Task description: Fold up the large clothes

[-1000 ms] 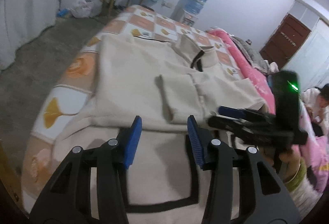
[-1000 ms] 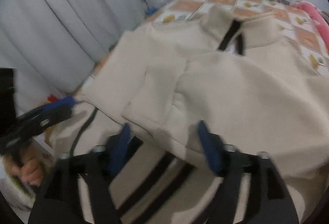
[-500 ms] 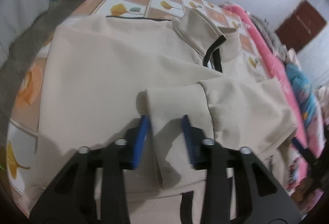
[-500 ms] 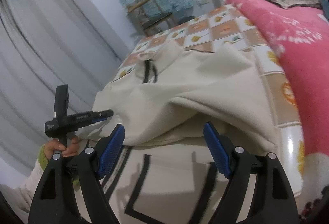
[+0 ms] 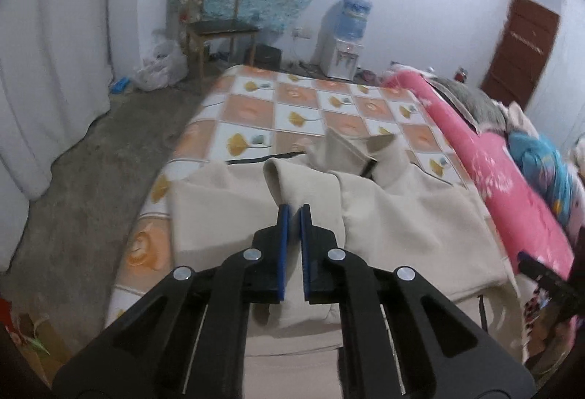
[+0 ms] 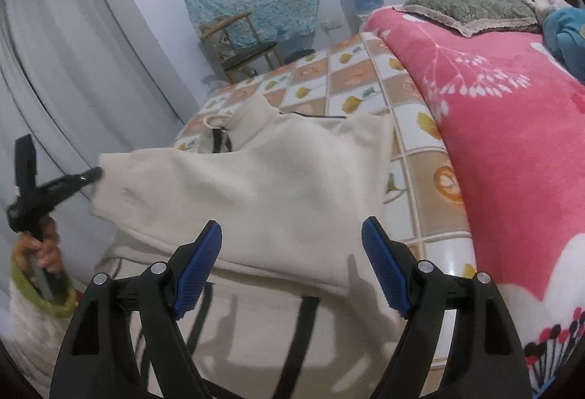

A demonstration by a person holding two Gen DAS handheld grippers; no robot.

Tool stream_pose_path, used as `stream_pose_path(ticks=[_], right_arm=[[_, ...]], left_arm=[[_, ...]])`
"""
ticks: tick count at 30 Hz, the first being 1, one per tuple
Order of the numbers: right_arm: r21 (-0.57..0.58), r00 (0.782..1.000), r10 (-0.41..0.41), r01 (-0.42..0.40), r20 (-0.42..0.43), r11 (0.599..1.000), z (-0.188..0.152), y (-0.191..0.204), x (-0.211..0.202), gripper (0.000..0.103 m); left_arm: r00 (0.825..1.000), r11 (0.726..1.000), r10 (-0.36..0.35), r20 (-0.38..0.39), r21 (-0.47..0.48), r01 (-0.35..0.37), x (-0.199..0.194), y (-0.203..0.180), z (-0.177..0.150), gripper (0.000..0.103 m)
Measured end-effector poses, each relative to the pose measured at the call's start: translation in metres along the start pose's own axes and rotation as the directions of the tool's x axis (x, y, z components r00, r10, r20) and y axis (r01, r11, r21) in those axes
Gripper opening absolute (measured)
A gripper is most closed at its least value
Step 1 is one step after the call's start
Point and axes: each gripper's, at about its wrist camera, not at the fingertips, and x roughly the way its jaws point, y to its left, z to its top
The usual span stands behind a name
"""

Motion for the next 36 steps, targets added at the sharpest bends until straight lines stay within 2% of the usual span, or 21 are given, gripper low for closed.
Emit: stream_pose_path(ticks=[2, 4, 7, 12, 15, 18, 22, 24, 27, 29, 31, 33, 35, 36], right_arm=[[0.021, 1.0, -0.01, 0.011, -0.023, 1.0, -0.003, -0.006, 0.008, 0.077], [0.03, 0.999, -0.03, 0.031, -0.036, 0.999, -0.004, -0.009, 0.013, 0.077], [0.018, 0.997, -0.064, 0.065, -0.043, 0.998, -0.006, -0.009, 0.016, 0.077], [0.009, 0.995, -0.088, 0.089, -0.054, 0.996, -0.004, -0.008, 0.019, 0.077], [0.002, 0.993, -0.102, 0.103, -0.052, 0.995, -0.004, -0.007, 0.019, 0.077], [0.007, 0.993, -0.107, 0.107, -0.059, 0.994, -0.005, -0.007, 0.023, 0.077], [0.014, 0.99, -0.116, 0.118, -0.076, 0.993, -0.008, -0.007, 0.03, 0.077], [0.007, 0.989, -0.127, 0.128, -0.078, 0.992, -0.008, -0.006, 0.03, 0.077], [0.0, 0.984, -0.159, 0.159, -0.08, 0.987, -0.008, -0.008, 0.026, 0.077], [-0.005, 0.982, -0.176, 0.176, -0.067, 0.984, -0.004, -0.008, 0.021, 0.077], [-0.023, 0.981, -0.189, 0.188, -0.043, 0.982, 0.002, -0.006, 0.013, 0.077], [-0.056, 0.978, -0.208, 0.206, -0.017, 0.977, 0.011, 0.001, 0.007, 0.076], [-0.098, 0.976, -0.217, 0.216, -0.007, 0.972, 0.021, 0.01, 0.009, 0.065], [-0.109, 0.976, -0.218, 0.216, -0.01, 0.97, 0.024, 0.013, 0.012, 0.062]], left_arm=[[0.996, 0.998, 0.029, -0.087, -0.047, -0.034, 0.02, 0.021, -0.008, 0.006], [0.986, 0.994, 0.016, -0.166, -0.102, -0.033, 0.042, 0.035, -0.018, 0.006], [0.978, 0.988, 0.011, -0.209, -0.151, -0.044, 0.056, 0.056, -0.04, 0.005], [0.984, 0.98, -0.047, -0.171, -0.2, 0.012, 0.052, 0.065, -0.043, 0.004], [0.993, 0.988, -0.052, -0.107, -0.15, 0.036, 0.034, 0.055, -0.037, 0.004], [0.993, 0.994, -0.002, -0.114, -0.112, -0.01, 0.039, 0.05, -0.035, 0.004], [0.983, 0.992, 0.088, -0.158, -0.07, -0.1, 0.065, 0.057, -0.044, 0.004], [0.98, 0.991, 0.098, -0.174, -0.068, -0.111, 0.072, 0.06, -0.05, 0.004], [0.979, 0.99, 0.13, -0.159, -0.035, -0.138, 0.068, 0.056, -0.051, 0.006], [0.975, 0.983, 0.177, -0.138, -0.019, -0.181, 0.062, 0.055, -0.05, 0.009], [0.969, 0.972, 0.236, -0.065, 0.011, -0.236, 0.047, 0.051, -0.047, 0.009], [0.977, 0.977, 0.212, -0.004, 0.025, -0.212, 0.032, 0.045, -0.045, 0.009], [0.989, 0.988, 0.148, 0.022, 0.045, -0.149, 0.024, 0.035, -0.044, 0.009], [0.993, 0.991, 0.114, 0.015, 0.067, -0.115, 0.025, 0.028, -0.045, 0.009]])
